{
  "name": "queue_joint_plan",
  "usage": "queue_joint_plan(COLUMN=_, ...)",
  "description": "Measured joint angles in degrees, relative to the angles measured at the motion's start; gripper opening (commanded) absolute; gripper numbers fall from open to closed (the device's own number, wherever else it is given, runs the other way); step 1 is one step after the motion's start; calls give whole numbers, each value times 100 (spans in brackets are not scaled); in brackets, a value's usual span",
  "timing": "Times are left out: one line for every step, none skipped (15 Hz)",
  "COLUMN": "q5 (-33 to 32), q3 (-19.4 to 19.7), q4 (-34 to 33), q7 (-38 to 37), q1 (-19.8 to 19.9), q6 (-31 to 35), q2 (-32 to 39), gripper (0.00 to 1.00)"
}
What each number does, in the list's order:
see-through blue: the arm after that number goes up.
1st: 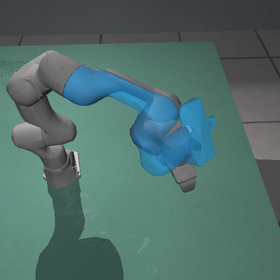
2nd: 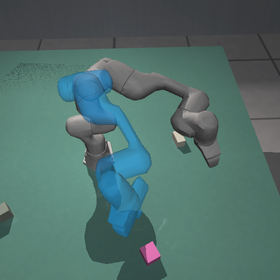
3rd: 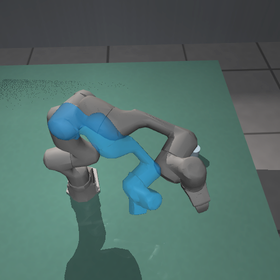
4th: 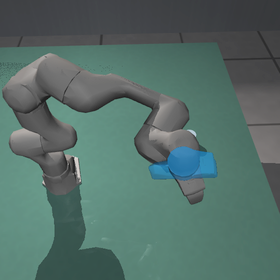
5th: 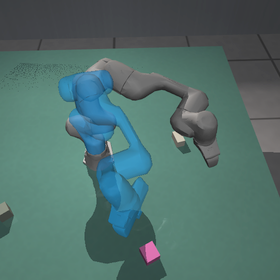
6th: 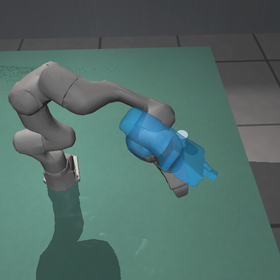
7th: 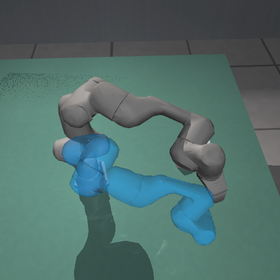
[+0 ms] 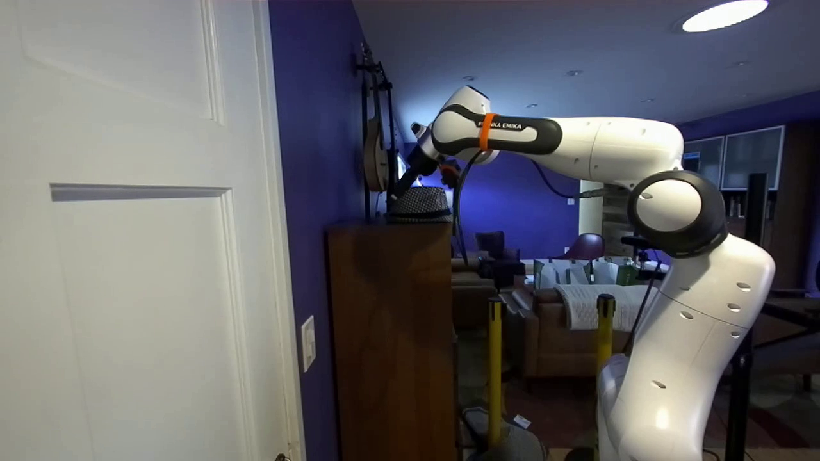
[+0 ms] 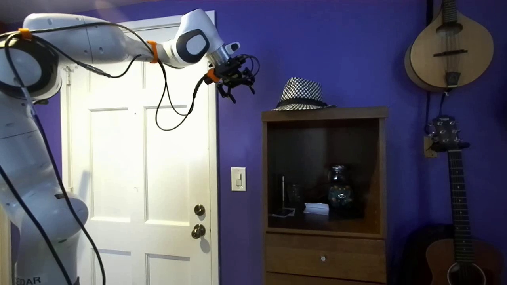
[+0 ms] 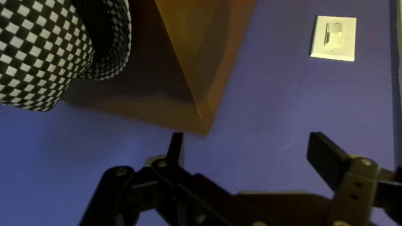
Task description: Take the hat off of the top of the cabinet and hang it on the door
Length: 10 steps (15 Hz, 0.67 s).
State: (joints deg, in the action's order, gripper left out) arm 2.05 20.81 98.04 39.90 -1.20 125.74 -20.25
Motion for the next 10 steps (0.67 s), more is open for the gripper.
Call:
queue_joint_plan(q5=1, q3=0, q4=-28, q7=0, q1=-6, q6=0, q2=27, gripper=100)
queue_joint_plan(q5=2, q3=0, q4=-42, q7=0, q1=-8, q6=0, q2=40, gripper=100)
queue_joint_plan(q5=2, q3=-6, q4=-50, q7=-5, q1=24, q6=0, q2=54, gripper=100)
queue_joint_plan(q5=3, q3=-2, q4=-87, q7=-58, q1=90, q6=25, q2=100, gripper=100)
queue_joint_plan(q5=3, q3=15, q4=-166, q7=-134, q1=185, q6=79, q2=178, gripper=100)
queue_joint_plan(q5=3, q3=47, q4=-282, q7=-207, q1=290, q6=100, q2=280, gripper=100)
queue_joint_plan(q5=3, q3=88, q4=-421, q7=-256, q1=393, q6=101, q2=394, gripper=100)
queue_joint_plan(q5=3, q3=129, q4=-580, q7=-283, q1=499, q6=102, q2=514, gripper=100)
queue_joint_plan(q5=3, q3=171, q4=-740, q7=-301, q1=596, q6=102, q2=626, gripper=100)
queue_joint_plan(q5=3, q3=213, q4=-910, q7=-319, q1=692, q6=101, q2=746, gripper=100)
